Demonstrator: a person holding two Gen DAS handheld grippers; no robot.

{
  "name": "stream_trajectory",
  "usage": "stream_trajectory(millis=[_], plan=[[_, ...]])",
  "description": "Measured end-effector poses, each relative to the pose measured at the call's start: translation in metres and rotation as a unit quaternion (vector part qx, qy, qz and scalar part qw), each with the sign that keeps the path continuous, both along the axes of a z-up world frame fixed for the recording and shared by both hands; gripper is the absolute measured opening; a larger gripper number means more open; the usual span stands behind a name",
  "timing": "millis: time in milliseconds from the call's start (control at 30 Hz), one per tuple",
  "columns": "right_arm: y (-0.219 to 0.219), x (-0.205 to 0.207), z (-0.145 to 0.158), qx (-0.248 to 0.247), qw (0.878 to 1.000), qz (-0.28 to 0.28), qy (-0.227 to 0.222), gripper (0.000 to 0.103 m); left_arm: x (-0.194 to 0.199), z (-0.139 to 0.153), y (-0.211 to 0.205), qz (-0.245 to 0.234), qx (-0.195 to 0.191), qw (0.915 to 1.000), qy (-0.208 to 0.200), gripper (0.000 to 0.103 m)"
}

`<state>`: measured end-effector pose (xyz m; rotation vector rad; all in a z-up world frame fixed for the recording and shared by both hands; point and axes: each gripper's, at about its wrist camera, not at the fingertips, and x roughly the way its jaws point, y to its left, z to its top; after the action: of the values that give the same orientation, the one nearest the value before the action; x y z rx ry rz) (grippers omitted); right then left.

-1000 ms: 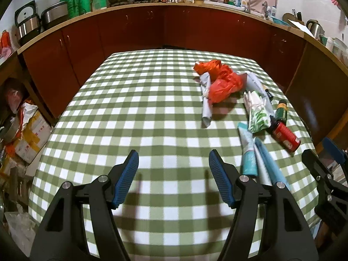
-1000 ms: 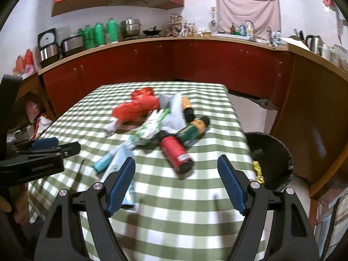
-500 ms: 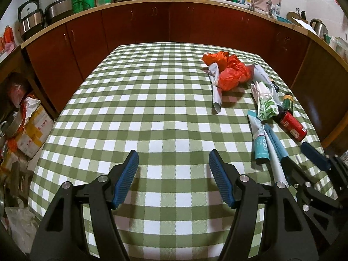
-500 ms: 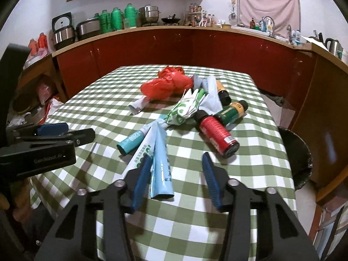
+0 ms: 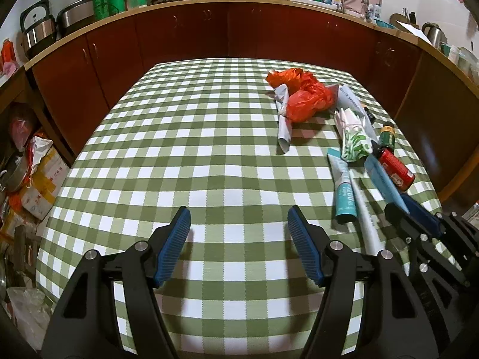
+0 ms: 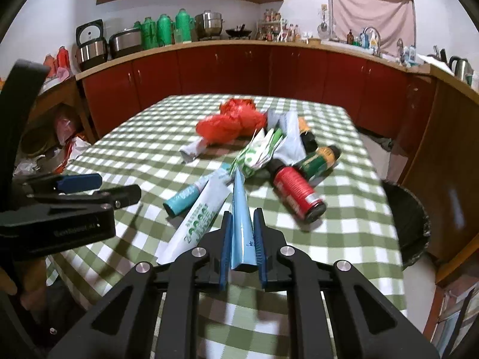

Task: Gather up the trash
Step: 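Grasp the light-blue tube with the right tool, then carry the blue tube toward the bin with the right tool while the left tool grasps a white tube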

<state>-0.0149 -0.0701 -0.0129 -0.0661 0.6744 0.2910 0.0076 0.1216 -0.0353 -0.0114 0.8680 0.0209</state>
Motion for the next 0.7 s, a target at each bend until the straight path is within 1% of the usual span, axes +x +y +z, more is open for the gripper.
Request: stream_trajectory(millis=[133, 300, 533, 700], plan=[[-0.013, -0.002, 0.01, -0.002, 1.0, -0.012, -0.016, 0.016, -0.002, 0.005, -0.007, -0.005, 0.0, 1.0, -0.006, 0.066], [-0.039, -0.005, 0.016, -0.007, 0.999, -0.036, -0.027, 0.016, -0.008, 0.01, -0.024, -0.02, 0.011, 0.9996, -0.015, 0.066], [-0.08, -0.005, 0.015, -0.007, 0.997, -0.071, -0.029, 0.016, -0.01, 0.015, -0.043, -0.032, 0.022, 0.999, -0.022, 0.066], [-0.098, -0.005, 0.012, -0.002, 0.996, -0.086, -0.024, 0.016, -0.013, 0.016, -0.059, -0.042, 0.032, 0.9984, -0.022, 0.066]])
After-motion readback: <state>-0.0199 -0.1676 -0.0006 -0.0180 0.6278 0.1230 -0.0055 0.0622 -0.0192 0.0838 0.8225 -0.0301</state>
